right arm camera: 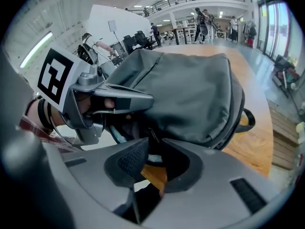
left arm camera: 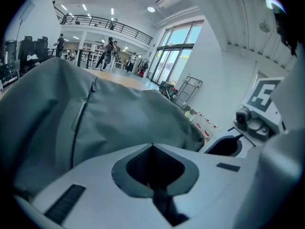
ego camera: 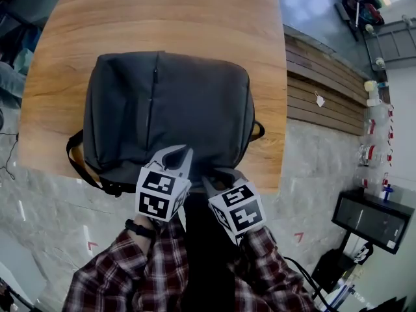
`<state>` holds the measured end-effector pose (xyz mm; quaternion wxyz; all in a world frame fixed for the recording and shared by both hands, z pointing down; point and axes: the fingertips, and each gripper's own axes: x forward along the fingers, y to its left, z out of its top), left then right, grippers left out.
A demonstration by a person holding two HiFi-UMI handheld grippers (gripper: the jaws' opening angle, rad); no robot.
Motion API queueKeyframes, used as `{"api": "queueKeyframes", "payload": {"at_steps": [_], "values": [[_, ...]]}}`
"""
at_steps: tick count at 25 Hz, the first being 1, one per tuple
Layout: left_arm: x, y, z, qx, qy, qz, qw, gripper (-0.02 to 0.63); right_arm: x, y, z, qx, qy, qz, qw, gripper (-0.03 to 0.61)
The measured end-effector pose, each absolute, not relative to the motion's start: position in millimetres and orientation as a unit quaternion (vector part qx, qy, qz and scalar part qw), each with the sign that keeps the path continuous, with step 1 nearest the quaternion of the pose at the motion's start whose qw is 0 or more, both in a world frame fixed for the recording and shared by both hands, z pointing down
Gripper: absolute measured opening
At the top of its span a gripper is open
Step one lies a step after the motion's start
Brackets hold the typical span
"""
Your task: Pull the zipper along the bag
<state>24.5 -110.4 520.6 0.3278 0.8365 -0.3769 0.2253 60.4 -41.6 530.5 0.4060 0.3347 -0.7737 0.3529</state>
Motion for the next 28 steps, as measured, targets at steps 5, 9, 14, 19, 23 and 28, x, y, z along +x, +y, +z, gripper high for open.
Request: {"api": "queueKeyframes", "payload": {"at_steps": [5, 9, 14, 19, 23, 28], "values": [[24.6, -110.4, 524.2, 0.835, -0.377, 0.226, 0.331, 0.008, 58.6, -45.7, 532.3, 0.314, -0.764, 0.385, 0.412, 0.074], [24.3, -110.4, 524.3, 0.835, -0.378, 0.225, 0.331, 0.008, 51.7, -47.1, 536.1, 0.309, -0.762, 0.364, 0.439, 0.074], [25.5, -110.2, 524.8, 0.835, -0.375, 0.227, 0.332, 0.008, 42.3, -50.2, 544.8, 0.305, -0.745, 0.333, 0.491, 0.074], [24.9, -110.8, 525.3, 0.835, -0.376, 0.229, 0.33, 0.008, 42.6, -54.4, 545.0, 0.327, -0.743, 0.353, 0.466, 0.06], [26.8, -109.0, 529.0, 0.833, -0.38, 0.241, 0.321, 0.008, 43.5, -51.4, 543.8, 0.334, -0.752, 0.38, 0.422, 0.017], [25.7, -113.0, 533.3, 0.824, -0.383, 0.25, 0.333, 0.008, 42.2, -55.9, 542.6, 0.33, -0.748, 0.379, 0.434, 0.017]]}}
